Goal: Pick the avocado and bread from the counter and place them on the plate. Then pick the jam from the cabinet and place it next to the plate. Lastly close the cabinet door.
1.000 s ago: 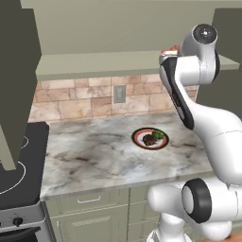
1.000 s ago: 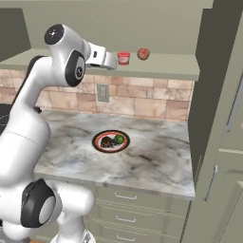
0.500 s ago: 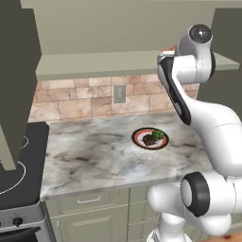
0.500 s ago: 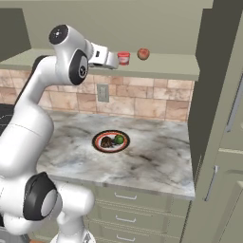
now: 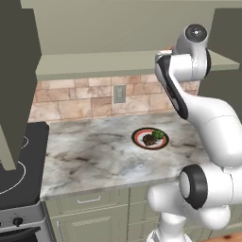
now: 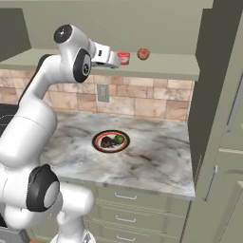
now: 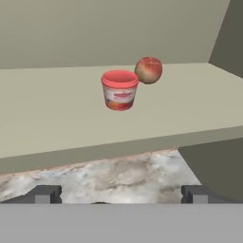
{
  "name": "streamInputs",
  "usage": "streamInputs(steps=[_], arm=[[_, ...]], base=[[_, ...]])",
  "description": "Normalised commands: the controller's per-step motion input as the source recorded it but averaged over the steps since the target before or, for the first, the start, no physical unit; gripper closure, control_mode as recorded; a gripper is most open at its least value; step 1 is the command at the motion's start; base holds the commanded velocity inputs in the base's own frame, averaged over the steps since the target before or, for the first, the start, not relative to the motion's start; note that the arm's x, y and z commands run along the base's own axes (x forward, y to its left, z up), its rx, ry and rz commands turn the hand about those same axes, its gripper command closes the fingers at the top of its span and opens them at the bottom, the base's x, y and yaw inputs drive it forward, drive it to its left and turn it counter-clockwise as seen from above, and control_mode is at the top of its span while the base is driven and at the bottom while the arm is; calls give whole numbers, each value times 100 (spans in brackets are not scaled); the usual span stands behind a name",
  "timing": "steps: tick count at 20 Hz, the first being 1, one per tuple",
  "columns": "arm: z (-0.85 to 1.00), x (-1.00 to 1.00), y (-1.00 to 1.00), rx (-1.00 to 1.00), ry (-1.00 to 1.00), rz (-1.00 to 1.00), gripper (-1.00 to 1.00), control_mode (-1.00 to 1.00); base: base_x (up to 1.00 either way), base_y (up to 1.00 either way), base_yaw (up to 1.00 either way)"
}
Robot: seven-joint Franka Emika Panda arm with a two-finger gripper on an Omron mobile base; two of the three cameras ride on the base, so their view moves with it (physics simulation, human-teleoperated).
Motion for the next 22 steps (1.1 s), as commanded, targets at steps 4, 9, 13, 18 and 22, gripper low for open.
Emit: streamInputs(steps=[4,9,13,18,22], arm=[[-6,16,0,0,1,0,-100,-100],[0,15,-1,0,0,0,-100,-100],[0,16,-3,0,0,0,-100,-100],[0,18,-9,0,0,0,-100,-100],[0,14,-5,0,0,0,-100,-100]], base=[[0,0,0],[0,0,0],[0,0,0],[0,0,0],[0,0,0]])
